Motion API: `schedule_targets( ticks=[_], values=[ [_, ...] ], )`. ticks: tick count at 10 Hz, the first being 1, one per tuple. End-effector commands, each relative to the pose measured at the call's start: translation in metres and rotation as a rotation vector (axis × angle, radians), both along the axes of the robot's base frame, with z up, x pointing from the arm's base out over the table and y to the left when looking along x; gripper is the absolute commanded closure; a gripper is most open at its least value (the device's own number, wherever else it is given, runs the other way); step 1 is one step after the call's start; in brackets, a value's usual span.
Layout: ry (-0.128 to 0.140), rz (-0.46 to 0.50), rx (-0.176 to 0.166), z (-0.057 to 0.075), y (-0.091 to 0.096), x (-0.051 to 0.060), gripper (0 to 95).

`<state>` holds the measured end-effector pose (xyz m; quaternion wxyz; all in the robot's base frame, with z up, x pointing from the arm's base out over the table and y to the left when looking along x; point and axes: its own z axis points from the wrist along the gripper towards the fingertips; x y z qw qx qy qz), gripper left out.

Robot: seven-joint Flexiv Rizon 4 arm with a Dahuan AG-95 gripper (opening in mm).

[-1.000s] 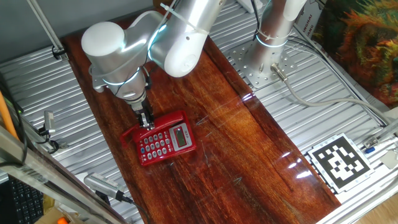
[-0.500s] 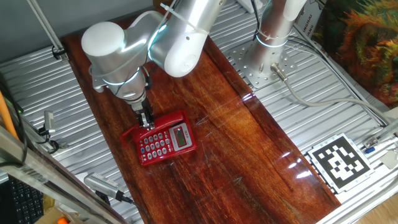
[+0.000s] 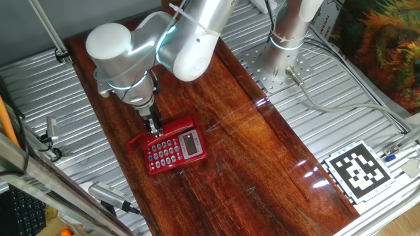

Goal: Place the handset of the telephone on the corresponding phone cradle

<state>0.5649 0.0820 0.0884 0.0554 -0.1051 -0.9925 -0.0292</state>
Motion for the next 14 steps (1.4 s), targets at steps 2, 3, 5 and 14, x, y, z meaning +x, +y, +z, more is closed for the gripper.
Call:
schedule_targets(
  ticks=[2,3,5,14],
  values=[
    [-0.001,0.042,0.012,0.030,-0.009,0.002,19.0],
    [-0.003,0.043,0.014,0.030,-0.008,0.002,19.0],
    [-0.003,0.031,0.008,0.028,-0.001,0.001,19.0],
    [0.002,-0.011,-0.019,0.017,0.038,-0.004,95.0]
  ],
)
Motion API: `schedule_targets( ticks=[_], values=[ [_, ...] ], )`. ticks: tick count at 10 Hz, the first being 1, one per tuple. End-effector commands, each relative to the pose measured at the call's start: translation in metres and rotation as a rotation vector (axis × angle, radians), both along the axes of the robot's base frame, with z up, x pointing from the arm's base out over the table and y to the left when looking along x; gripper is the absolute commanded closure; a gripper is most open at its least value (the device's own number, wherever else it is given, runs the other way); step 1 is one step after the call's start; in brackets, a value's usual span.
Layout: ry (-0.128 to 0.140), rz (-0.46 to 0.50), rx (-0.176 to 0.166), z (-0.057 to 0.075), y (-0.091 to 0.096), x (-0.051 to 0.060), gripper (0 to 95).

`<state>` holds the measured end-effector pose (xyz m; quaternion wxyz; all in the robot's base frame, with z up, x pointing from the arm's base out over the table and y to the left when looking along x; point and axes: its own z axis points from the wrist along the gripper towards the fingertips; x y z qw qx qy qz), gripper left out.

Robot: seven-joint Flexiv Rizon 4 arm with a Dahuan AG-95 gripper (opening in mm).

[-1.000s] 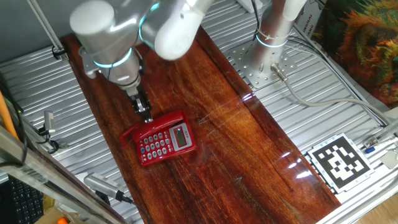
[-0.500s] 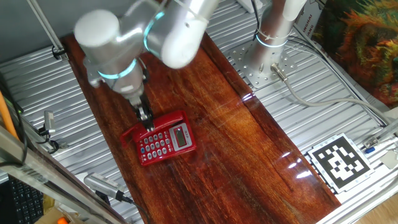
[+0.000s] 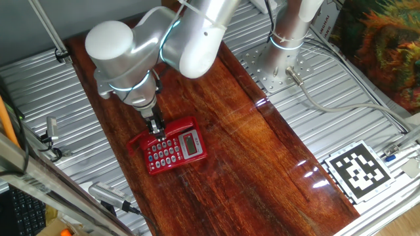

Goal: Place the handset of the telephone on the corresponding phone cradle

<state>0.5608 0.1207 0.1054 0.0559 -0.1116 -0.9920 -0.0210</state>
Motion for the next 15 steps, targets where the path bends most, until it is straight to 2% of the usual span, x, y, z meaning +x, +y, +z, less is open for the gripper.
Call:
schedule_targets(
  ticks=[1,4,5,7,15],
  values=[
    [-0.004,0.000,0.002,-0.005,0.004,0.000,95.0],
    [-0.007,-0.004,0.007,-0.012,0.011,-0.002,95.0],
    [-0.012,-0.005,0.008,-0.022,0.011,-0.001,95.0],
    [-0.016,-0.005,0.003,-0.030,0.011,-0.001,95.0],
    [-0.021,0.007,-0.004,-0.030,0.005,0.000,95.0]
  ],
)
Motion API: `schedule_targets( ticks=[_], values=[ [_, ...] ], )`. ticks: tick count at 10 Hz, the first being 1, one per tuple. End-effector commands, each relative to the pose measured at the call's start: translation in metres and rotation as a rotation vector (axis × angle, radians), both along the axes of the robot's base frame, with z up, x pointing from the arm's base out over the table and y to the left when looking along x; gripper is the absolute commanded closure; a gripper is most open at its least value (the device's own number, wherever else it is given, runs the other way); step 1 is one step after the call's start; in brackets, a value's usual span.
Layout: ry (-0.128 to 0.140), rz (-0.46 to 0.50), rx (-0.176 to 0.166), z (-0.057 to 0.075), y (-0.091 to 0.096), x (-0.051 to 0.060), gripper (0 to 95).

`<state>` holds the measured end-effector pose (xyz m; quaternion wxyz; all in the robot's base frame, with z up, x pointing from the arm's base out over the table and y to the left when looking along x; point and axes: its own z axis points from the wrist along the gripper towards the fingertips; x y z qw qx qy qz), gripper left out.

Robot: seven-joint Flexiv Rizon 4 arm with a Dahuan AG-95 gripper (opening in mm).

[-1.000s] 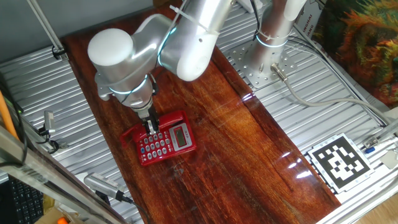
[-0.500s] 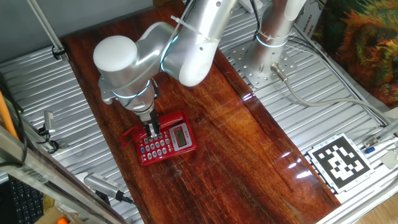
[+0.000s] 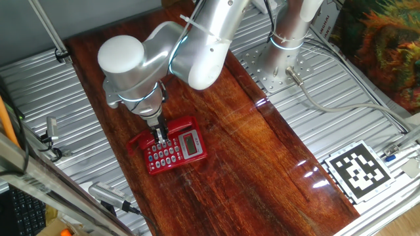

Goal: Place the handset of the telephone on the corresponding phone cradle

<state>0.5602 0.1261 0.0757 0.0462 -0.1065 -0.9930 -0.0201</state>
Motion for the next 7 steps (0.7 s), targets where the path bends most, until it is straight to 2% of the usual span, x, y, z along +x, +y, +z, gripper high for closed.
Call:
schedule_targets(
  ticks=[1,7],
  values=[
    [-0.002,-0.001,-0.001,-0.0007,-0.0007,0.0007,95.0],
    [-0.002,0.001,0.000,-0.0050,-0.0066,0.0009,95.0]
  ],
)
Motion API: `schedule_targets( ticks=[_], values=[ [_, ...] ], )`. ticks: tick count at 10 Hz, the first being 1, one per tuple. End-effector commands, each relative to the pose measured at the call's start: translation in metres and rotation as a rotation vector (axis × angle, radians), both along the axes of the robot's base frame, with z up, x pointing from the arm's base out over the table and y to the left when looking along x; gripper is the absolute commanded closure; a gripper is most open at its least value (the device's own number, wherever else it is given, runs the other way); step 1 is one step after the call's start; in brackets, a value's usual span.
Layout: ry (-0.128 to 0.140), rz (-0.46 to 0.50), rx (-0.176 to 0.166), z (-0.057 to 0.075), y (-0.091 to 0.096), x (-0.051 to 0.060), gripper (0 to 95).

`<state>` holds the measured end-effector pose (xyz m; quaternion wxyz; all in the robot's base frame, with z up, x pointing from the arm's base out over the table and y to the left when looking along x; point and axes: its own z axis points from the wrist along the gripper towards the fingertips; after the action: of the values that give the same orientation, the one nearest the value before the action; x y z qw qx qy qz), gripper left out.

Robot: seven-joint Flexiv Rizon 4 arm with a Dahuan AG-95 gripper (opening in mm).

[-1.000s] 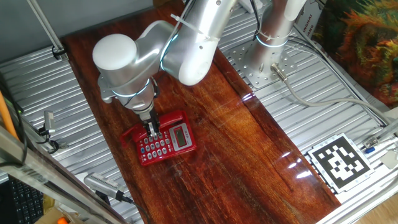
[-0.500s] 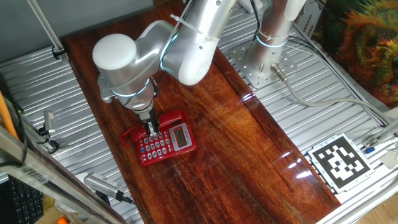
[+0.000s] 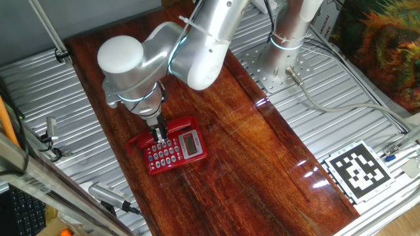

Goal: Place the handset of the telephone on the corresponding phone cradle

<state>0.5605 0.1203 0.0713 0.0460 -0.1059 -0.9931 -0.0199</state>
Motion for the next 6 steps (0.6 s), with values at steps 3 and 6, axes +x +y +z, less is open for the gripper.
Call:
schedule_targets(
  ticks=[3,6],
  values=[
    [-0.003,-0.004,0.001,-0.0026,-0.0024,0.0007,95.0],
    [0.000,-0.008,-0.001,0.0008,-0.0025,0.0009,95.0]
  ],
)
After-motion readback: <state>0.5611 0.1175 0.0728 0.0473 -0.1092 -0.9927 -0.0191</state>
